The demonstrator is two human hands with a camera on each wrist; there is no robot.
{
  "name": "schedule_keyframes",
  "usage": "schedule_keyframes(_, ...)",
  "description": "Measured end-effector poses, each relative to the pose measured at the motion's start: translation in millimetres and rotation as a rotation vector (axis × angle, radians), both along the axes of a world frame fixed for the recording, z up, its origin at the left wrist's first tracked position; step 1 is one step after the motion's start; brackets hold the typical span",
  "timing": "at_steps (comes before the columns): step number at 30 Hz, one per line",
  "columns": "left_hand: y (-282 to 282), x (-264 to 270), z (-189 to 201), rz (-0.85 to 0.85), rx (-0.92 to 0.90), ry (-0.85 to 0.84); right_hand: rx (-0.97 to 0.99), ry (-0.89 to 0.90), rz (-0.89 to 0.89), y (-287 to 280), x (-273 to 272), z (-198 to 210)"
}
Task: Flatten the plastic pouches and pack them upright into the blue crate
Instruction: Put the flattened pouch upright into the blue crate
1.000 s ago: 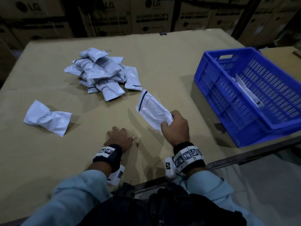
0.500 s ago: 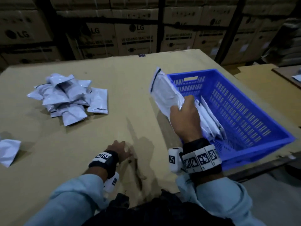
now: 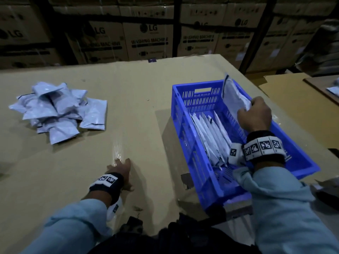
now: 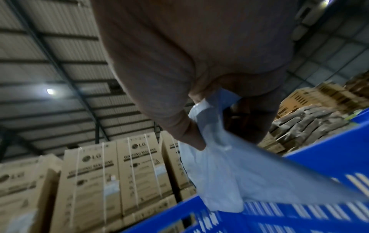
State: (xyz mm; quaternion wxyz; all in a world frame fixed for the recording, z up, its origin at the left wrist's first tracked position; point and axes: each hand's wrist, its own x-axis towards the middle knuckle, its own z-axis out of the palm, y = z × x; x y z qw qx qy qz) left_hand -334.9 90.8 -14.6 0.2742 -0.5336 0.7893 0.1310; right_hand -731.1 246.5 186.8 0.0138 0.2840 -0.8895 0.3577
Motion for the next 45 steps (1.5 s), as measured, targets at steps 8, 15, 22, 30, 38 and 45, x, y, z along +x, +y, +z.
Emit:
schedule_keyframes(8, -1, -10, 2, 0.030, 0.044, -0.068, 0.797, 0.011, 0.123, 1, -28, -68)
schedule_keyframes(15, 1, -5, 0, 0.042, 0.056, -0.039, 1.002, -0.127, 0.267, -14, -42, -92)
schedule_keyframes(22, 0, -4, -5, 0.042, 0.057, -0.033, 1.007, -0.190, 0.377, -36, -73, -136)
schedule_keyframes(30, 1, -1, -4, 0.037, 0.073, -0.026, 0.898, -0.268, 0.301, -28, -39, -101)
schedule_keyframes(38, 0, 8, -14, 0.006, 0.035, 0.023, 0.819, -0.292, 0.331, -32, -36, -102)
schedule_keyframes(45, 0, 27, -23, -0.044, 0.021, 0.114, 0.657, -0.253, 0.262, -24, -37, -93)
